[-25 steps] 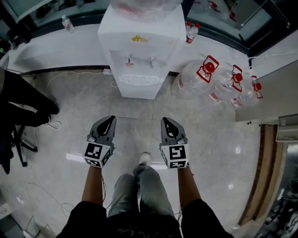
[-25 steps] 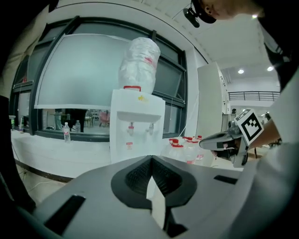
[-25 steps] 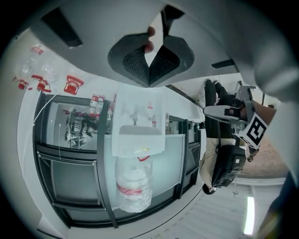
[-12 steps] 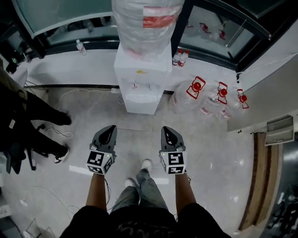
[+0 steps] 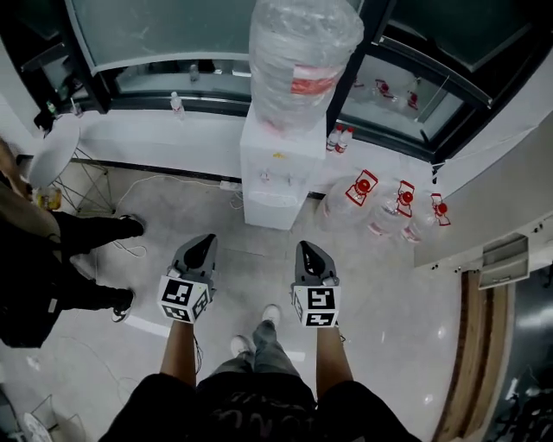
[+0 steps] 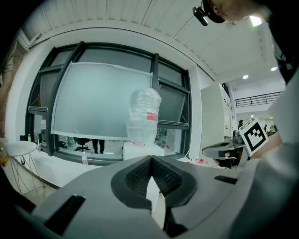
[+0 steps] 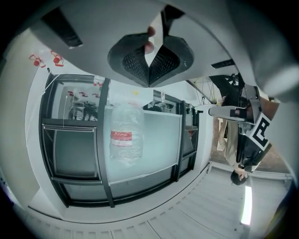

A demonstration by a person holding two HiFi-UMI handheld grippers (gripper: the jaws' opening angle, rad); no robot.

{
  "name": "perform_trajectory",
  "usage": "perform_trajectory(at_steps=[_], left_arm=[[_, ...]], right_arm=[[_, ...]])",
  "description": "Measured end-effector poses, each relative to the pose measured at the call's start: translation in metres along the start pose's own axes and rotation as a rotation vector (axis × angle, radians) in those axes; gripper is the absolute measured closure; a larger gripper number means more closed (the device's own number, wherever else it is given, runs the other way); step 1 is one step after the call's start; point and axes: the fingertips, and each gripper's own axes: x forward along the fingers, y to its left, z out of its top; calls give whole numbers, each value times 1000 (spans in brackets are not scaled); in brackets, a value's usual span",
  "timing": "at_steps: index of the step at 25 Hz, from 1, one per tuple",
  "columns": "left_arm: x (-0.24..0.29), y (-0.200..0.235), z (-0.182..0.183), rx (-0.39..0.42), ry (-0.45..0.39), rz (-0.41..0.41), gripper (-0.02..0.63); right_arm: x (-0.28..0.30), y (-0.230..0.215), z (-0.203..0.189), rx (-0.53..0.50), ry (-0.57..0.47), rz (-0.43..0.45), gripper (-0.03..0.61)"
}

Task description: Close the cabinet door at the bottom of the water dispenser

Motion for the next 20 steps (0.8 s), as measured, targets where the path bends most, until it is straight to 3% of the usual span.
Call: perform_trajectory(at_steps=[20], left_arm=[[-75,-1,54,59,-77,28,600]], right_arm=[[-43,51,56,-62,-71,36,566]])
